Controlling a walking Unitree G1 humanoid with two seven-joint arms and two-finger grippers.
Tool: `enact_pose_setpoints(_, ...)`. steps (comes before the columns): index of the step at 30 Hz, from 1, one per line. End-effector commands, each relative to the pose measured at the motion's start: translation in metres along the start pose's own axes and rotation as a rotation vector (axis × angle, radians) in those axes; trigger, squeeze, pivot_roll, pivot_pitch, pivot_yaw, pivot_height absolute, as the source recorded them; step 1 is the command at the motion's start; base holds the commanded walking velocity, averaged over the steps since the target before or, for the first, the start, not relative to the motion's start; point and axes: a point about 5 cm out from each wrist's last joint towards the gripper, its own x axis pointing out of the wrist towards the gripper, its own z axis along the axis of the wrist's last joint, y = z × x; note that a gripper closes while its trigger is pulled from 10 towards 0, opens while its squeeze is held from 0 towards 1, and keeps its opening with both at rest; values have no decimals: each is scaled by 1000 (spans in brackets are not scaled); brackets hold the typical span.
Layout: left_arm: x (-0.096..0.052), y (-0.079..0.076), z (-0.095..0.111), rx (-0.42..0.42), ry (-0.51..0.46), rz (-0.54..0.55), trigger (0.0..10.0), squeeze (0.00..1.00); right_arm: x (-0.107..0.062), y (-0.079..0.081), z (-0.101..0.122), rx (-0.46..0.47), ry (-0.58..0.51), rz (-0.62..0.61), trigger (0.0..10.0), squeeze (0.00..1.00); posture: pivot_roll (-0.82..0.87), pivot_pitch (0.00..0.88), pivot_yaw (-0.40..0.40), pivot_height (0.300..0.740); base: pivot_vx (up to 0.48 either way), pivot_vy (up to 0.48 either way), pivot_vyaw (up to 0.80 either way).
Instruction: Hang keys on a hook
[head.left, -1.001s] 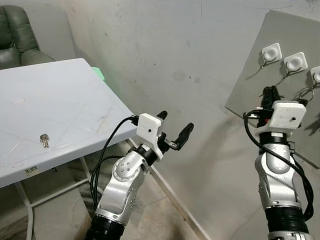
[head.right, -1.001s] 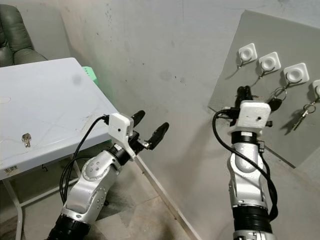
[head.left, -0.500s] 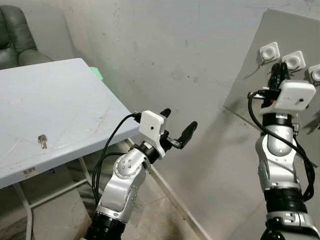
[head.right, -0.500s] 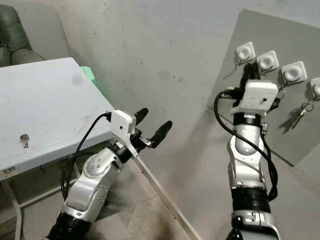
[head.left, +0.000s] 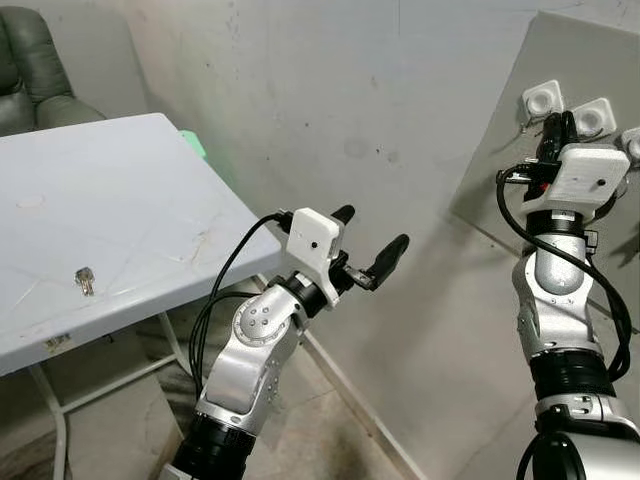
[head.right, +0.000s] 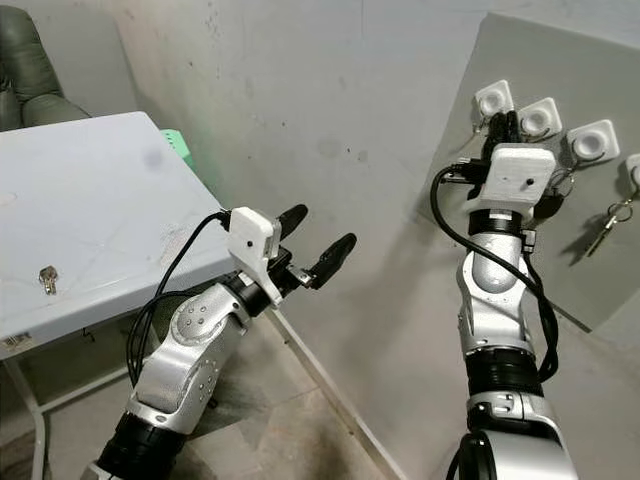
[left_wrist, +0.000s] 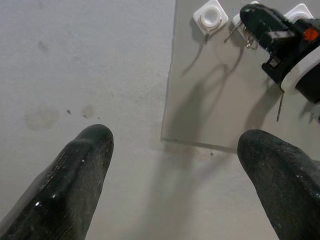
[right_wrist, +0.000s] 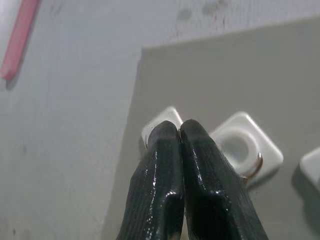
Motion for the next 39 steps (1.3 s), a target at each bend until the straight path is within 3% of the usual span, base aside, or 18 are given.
enact_pose_setpoints(1,4,-5,7,4,-18,-27,10000,0,8,-12,5,-11,-29,-34,10000,0,15,28,-53,740,0,0,0)
enact_pose_setpoints(12,5,-5,8,-4,-19,-23,10000,0,18,-27,4,-28,-30,-63,10000,0,17,30,-54,740,0,0,0)
enact_pose_setpoints(23,5,-6,8,-13,-26,-15,10000,0,21,-22,4,10,-41,-41,10000,0,20,31,-62,740,0,0,0)
enact_pose_setpoints(29,4,-7,8,-18,-25,-11,10000,0,18,-26,-6,61,27,-76,10000,0,21,31,-69,740,0,0,0)
enact_pose_setpoints(34,4,-7,7,-22,-26,-5,10000,0,9,-18,-20,42,102,-5,10000,0,21,30,-69,740,0,0,0)
enact_pose_setpoints(39,4,-6,8,-25,-30,-4,10000,0,1,3,-33,91,200,154,10000,0,20,28,-70,740,0,0,0)
